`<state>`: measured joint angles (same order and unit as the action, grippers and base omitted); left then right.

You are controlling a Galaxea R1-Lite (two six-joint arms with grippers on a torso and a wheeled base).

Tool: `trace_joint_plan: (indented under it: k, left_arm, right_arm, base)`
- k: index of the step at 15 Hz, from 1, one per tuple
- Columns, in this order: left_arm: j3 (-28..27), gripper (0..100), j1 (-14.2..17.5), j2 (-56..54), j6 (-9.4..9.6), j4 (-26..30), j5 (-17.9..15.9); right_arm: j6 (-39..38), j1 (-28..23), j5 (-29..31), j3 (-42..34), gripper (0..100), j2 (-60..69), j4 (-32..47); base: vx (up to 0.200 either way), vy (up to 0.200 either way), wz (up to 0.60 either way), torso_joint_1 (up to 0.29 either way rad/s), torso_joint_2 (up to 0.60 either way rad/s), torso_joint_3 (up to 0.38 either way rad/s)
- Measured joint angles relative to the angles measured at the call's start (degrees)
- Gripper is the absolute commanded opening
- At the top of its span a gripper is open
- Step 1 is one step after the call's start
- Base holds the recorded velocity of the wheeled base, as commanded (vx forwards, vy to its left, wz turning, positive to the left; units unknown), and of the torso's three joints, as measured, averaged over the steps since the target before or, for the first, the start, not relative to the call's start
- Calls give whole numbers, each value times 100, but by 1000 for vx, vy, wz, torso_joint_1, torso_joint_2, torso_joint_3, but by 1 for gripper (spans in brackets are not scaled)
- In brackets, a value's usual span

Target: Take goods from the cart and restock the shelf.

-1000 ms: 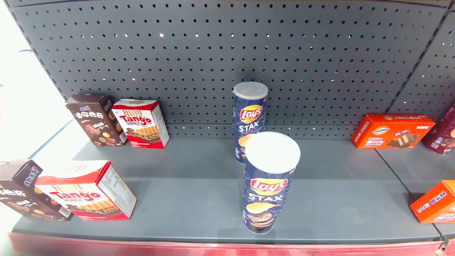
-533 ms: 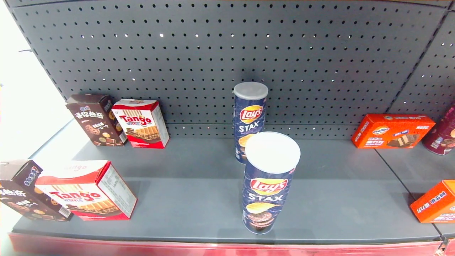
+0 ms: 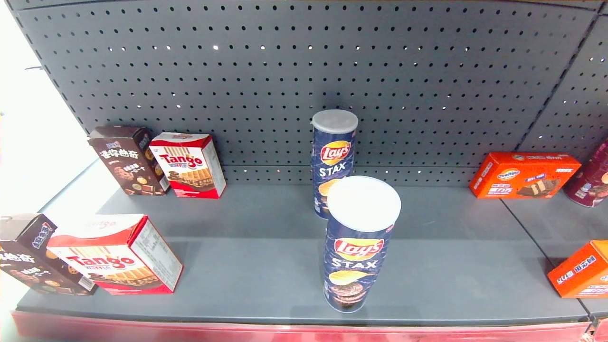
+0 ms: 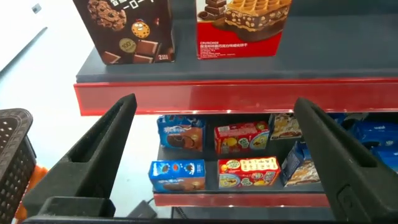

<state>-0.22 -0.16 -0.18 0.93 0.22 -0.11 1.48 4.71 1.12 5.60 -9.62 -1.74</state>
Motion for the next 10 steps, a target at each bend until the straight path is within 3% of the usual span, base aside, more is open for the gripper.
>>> trace_joint_plan:
  k: [4,7,10]
  left_arm:
    - [1,100,-2,2,-4,-6,4]
    - [11,100,-2,2,-38,-24,32]
    - [15,100,0,2,13,-24,-5]
  right_arm:
    - [148,527,-399,1487,100,-1937,-206]
    - [299,1602,-517,2243,100,-3377,-383]
    - [358,2654,-563,2436,100,-4479,-633]
  base:
    - [0,0,0,0,0,0]
    - [0,0,0,0,0,0]
    - [0,0,0,0,0,0]
